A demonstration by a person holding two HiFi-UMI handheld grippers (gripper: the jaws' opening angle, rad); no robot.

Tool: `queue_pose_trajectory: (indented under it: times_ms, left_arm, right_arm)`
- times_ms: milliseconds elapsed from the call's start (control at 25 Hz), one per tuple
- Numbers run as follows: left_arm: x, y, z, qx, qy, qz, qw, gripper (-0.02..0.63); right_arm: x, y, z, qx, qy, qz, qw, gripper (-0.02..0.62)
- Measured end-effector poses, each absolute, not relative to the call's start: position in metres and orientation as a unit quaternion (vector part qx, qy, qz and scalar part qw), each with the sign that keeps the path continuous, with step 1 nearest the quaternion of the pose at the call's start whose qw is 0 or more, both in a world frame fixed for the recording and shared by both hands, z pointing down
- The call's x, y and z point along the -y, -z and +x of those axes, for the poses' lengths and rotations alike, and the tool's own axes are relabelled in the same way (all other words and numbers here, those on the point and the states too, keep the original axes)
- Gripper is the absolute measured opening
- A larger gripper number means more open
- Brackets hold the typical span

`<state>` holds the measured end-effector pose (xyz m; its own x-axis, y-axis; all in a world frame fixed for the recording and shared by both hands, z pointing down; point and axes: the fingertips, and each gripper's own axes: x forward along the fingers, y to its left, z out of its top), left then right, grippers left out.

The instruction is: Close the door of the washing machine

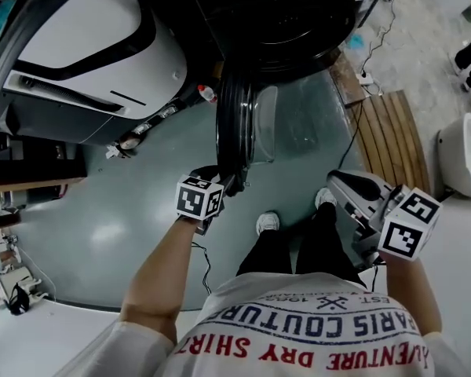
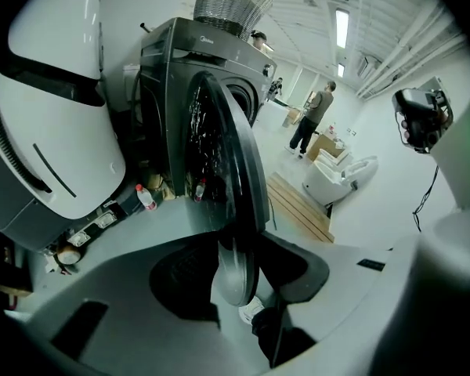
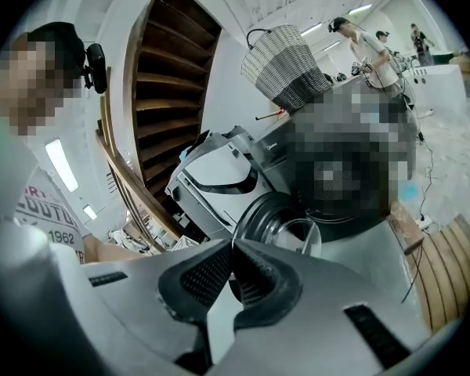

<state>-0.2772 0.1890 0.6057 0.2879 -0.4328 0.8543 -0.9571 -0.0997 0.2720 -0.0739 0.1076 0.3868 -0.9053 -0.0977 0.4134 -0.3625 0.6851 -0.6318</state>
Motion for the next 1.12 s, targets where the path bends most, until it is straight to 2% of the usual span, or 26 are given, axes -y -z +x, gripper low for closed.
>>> queue_pose_trajectory:
  times_ms: [1120]
  left_arm:
    - [-0.092, -0.609, -0.102, 0.524, -0.311, 0.612, 0.503, 0.209]
  right_arm:
    - [0.024, -0.402, 0.094, 0.886, -0.415, 0.164, 0.124, 0.023]
